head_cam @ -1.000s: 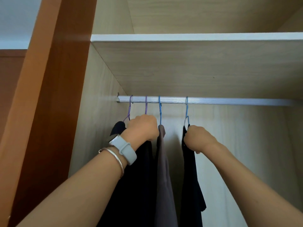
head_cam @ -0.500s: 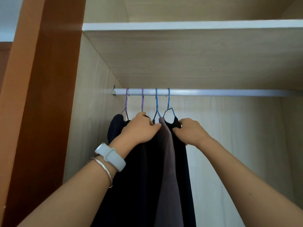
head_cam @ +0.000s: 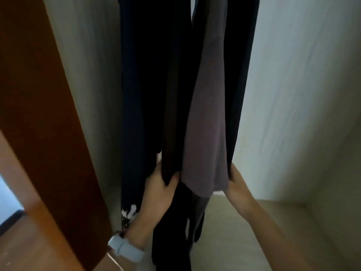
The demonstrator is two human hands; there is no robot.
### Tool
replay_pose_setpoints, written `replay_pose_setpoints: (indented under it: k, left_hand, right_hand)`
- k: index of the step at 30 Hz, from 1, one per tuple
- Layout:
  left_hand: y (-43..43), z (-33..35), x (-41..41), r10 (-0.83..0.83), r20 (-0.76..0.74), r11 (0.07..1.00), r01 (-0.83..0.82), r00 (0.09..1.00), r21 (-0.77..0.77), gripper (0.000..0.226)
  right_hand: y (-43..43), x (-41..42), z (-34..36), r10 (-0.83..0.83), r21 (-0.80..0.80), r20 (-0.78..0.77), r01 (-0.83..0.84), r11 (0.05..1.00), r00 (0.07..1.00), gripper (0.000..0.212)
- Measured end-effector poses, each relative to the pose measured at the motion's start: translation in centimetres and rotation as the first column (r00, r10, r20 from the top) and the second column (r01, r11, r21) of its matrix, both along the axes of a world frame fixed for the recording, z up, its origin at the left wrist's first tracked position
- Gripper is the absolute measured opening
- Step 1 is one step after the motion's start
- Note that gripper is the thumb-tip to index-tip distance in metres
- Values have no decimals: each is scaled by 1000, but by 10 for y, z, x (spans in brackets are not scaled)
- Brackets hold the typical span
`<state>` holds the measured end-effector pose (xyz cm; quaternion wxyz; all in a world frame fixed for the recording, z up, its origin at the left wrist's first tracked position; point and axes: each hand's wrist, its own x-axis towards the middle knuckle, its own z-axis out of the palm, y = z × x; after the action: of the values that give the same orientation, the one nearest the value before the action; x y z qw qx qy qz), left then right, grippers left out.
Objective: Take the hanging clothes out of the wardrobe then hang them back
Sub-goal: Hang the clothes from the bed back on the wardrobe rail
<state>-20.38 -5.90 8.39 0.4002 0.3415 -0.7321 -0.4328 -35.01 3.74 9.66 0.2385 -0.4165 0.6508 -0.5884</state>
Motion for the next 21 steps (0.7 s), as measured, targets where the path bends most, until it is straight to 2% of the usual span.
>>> replay_pose_setpoints:
  k: [2, 5, 8, 12, 19, 21]
  left_hand:
    - [3, -48, 5, 17, 132, 993, -32, 991, 113, 33]
    - [2, -91, 8, -8, 252, 968, -56, 968, 244, 36]
    - [-1, -107, 2, -14, 308, 949, -84, 951, 303, 37]
    - [-19, -101, -21, 67, 264, 916, -164, 962, 367, 39]
    - [-42, -89, -48, 206, 138, 930, -238, 969, 282, 30]
    - [-41, -87, -51, 211, 110, 932, -234, 971, 278, 30]
  right_hand:
    - [2, -1, -38, -24, 131, -25, 27, 991, 999, 34]
    - [1, 0, -74, 25, 273, -66, -6, 962, 997, 39]
    - [-3, 4, -91, 48, 336, -144, 3, 942, 988, 22]
    - [-10, -1, -98, -102, 331, -213, 170, 928, 972, 21]
    - [3, -21, -91, -255, 350, -197, 311, 883, 947, 17]
    - [6, -24, -91, -295, 358, -175, 340, 870, 939, 22]
